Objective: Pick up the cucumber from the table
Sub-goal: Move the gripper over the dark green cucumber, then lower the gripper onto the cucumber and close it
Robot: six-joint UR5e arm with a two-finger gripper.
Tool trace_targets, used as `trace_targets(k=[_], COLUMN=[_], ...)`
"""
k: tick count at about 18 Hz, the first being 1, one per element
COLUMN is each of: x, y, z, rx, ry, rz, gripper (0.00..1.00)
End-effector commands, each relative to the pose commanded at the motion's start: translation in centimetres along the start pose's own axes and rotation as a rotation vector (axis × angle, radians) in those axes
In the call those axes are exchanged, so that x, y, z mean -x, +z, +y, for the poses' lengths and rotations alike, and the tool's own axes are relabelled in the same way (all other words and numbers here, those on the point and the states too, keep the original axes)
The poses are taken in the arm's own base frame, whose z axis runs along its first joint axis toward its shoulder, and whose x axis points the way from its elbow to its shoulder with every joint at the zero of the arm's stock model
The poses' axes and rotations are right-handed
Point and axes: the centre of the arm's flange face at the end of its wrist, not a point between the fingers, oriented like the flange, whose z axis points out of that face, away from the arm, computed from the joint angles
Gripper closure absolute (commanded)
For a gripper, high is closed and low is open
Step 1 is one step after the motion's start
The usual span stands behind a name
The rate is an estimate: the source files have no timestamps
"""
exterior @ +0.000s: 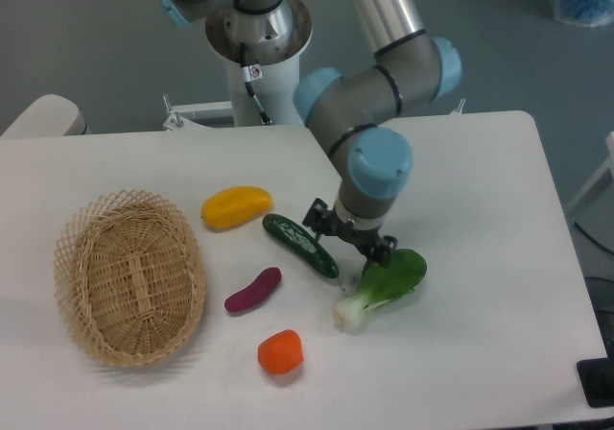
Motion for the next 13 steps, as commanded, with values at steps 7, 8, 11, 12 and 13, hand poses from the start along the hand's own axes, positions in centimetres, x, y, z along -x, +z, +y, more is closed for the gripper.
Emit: trace_targets(k=[7, 8, 11, 12, 13], x=[-1.7, -1.7, -1.5, -1.4, -1.3], y=[3.0, 3.4, 3.5, 3.5, 3.5], z=[-1.4, -1.4, -1.3, -1.2, -1.2], rx=[-0.002, 0.004, 0.018, 0.020, 0.021], ry=[-0.112, -0.112, -0.111, -0.112, -0.112], rz=[-0.015, -0.015, -0.029, -0.031, -0.032], gripper=[0.00, 0.00, 0.00, 0.00, 0.00])
